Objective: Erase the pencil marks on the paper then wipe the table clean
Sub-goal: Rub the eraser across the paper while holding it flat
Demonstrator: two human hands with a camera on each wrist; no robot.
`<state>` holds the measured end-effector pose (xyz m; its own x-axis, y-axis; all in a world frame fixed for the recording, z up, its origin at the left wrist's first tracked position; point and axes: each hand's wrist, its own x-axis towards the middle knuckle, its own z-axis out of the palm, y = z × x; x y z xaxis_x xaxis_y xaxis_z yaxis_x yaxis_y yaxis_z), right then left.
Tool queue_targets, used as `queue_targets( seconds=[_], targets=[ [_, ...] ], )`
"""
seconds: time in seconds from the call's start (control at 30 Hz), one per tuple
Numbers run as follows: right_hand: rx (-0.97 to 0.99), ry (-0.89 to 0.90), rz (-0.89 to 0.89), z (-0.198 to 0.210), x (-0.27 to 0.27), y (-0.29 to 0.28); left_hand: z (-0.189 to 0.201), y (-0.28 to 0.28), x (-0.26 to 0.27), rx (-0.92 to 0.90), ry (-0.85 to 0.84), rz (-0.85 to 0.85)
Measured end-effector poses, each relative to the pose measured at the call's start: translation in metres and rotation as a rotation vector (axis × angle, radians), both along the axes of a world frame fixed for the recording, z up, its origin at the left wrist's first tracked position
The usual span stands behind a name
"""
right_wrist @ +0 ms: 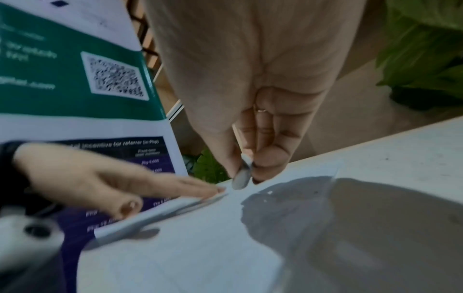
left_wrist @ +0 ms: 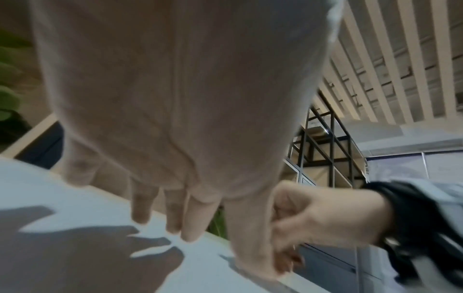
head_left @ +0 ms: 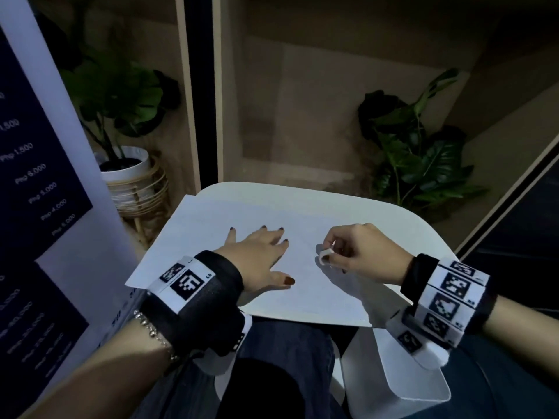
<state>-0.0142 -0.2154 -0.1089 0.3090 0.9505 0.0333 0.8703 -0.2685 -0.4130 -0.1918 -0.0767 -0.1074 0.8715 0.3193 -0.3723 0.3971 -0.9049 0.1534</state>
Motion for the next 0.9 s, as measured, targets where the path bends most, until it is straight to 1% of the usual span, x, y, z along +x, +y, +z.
queue_targets(
  seconds=[0.1, 0.17, 0.23, 0.33, 0.47, 0.53, 0.63, 0.7, 0.8, 0.83, 0.9],
  targets=[
    [0.011, 0.036, 0.008, 0.002, -0.002, 0.005, -0.006, 0.004, 0.002, 0.099, 0.020, 0.016],
    [-0.001, 0.069, 0.041, 0.005, -0.004, 0.011, -0.009, 0.005, 0.003, 0.095, 0.063, 0.018],
    [-0.014, 0.033, 0.102, 0.008, -0.007, 0.018, -0.010, 0.004, 0.004, 0.070, 0.089, 0.023],
    [-0.034, -0.068, 0.171, 0.006, -0.007, 0.035, -0.011, 0.004, 0.005, 0.092, 0.099, 0.019],
    [-0.073, -0.147, 0.166, -0.005, -0.007, 0.051, -0.014, 0.003, 0.006, 0.122, 0.116, 0.022],
    [-0.112, -0.147, 0.211, -0.007, -0.006, 0.048, -0.014, 0.004, 0.007, 0.123, 0.133, 0.025],
    [-0.205, -0.127, 0.320, 0.001, -0.003, 0.041, -0.013, 0.004, 0.008, 0.122, 0.151, 0.026],
    [-0.205, -0.151, 0.318, 0.003, 0.001, 0.046, -0.014, 0.005, 0.008, 0.131, 0.163, 0.023],
    [-0.125, -0.207, 0.261, -0.001, 0.003, 0.055, -0.014, 0.005, 0.009, 0.140, 0.163, 0.020],
    [-0.135, -0.198, 0.276, -0.001, 0.002, 0.056, -0.013, 0.005, 0.009, 0.136, 0.160, 0.022],
    [-0.233, -0.153, 0.347, 0.004, 0.000, 0.055, -0.011, 0.005, 0.008, 0.126, 0.158, 0.027]
  ],
)
